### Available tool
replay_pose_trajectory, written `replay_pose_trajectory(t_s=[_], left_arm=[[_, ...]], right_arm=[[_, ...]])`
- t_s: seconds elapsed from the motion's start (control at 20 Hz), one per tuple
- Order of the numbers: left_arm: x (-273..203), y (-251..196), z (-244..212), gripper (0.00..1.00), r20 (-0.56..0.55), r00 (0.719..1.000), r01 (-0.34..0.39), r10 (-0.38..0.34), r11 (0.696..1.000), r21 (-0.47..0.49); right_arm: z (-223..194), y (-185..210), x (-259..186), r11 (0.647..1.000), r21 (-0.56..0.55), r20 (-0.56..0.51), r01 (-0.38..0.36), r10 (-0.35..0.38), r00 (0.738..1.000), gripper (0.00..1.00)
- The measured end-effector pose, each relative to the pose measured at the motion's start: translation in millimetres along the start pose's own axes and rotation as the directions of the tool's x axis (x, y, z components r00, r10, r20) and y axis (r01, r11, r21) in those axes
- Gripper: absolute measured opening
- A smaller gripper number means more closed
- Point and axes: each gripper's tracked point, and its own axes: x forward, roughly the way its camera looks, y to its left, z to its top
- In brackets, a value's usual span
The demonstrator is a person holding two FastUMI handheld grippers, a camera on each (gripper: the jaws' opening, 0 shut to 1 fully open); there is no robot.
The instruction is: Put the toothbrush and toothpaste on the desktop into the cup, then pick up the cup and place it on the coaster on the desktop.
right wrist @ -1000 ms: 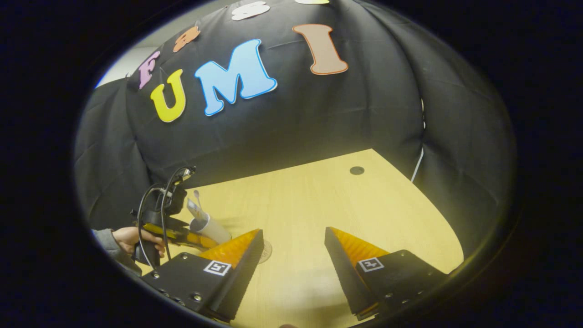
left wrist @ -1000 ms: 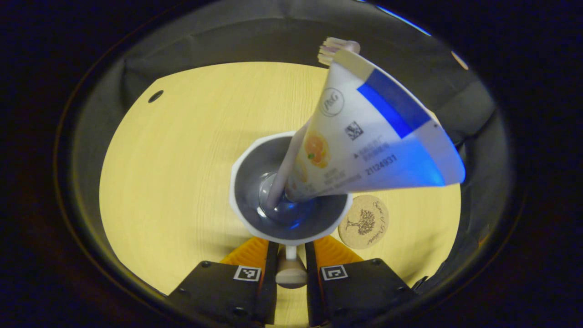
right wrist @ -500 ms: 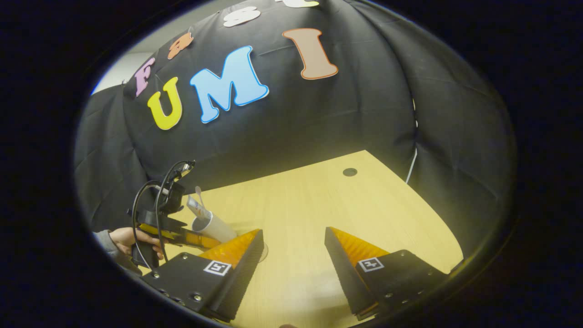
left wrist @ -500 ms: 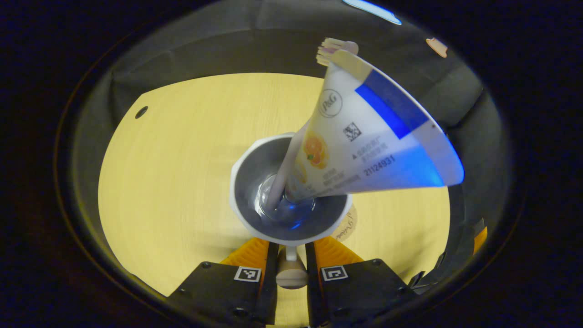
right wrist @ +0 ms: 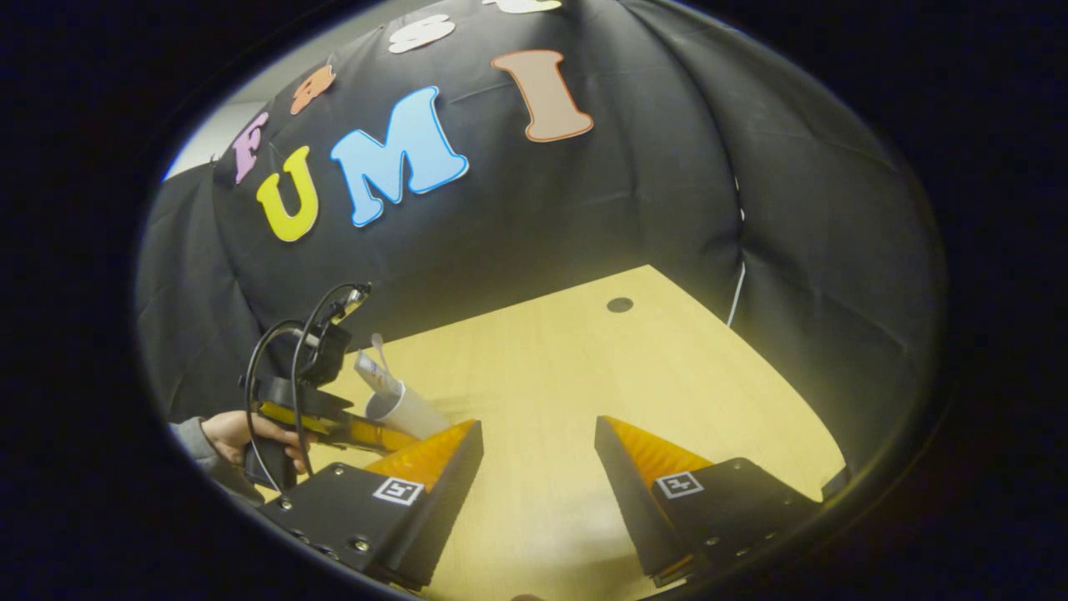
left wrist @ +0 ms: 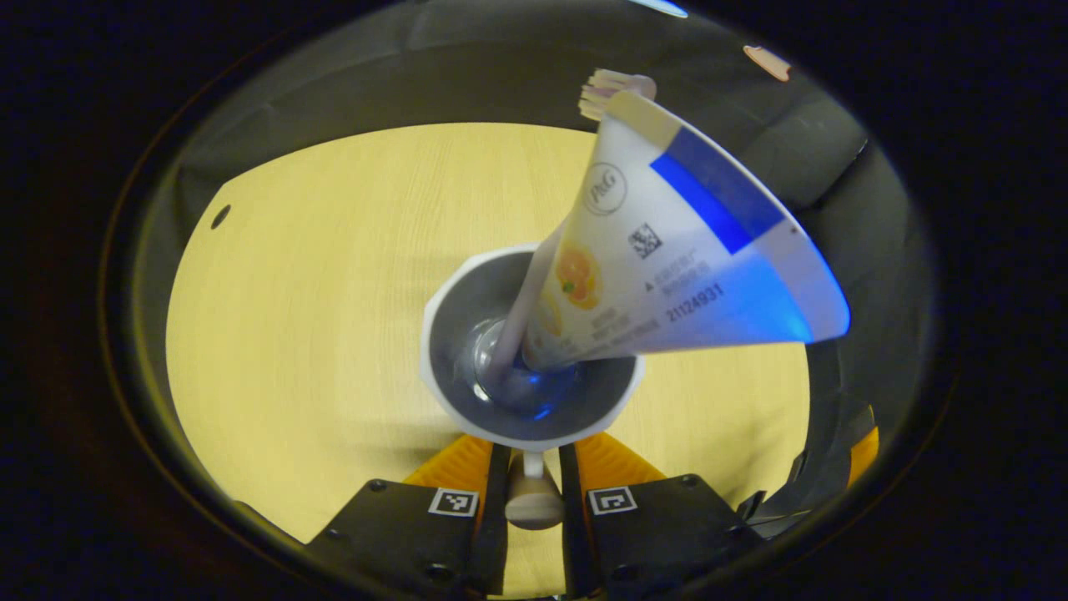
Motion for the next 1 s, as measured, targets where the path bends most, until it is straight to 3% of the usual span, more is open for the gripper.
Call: replay_pose_trajectory(t_s=[0.2, 0.55, 0.85, 1.0], left_arm=[[14.4, -6.0, -11.6, 0.34, -0.053, 0.999, -0.006, 0.007, 1.000, 0.010], [18.6, -8.9, -17.3, 0.34, -0.056, 0.995, -0.077, 0.084, 0.989, 0.125], [22.2, -16.6, -20.6, 0.38, -0.061, 0.998, -0.022, 0.028, 0.995, 0.097], [16.7, -32.0, -26.8, 0.72, -0.064, 0.997, 0.051, -0.048, 0.997, 0.059]], right_arm=[[-0.7, 0.2, 3.7, 1.000, 0.013, -0.014, 0.003, -0.003, 1.000, 0.86], [-5.1, -2.0, 5.5, 1.000, 0.024, -0.027, 0.006, -0.005, 1.000, 0.86], [-2.7, 9.1, 8.7, 1.000, 0.017, -0.032, -0.007, 0.007, 0.999, 0.86], [2.9, 13.9, 12.8, 0.999, -0.052, -0.020, 0.015, -0.016, 1.000, 0.86]])
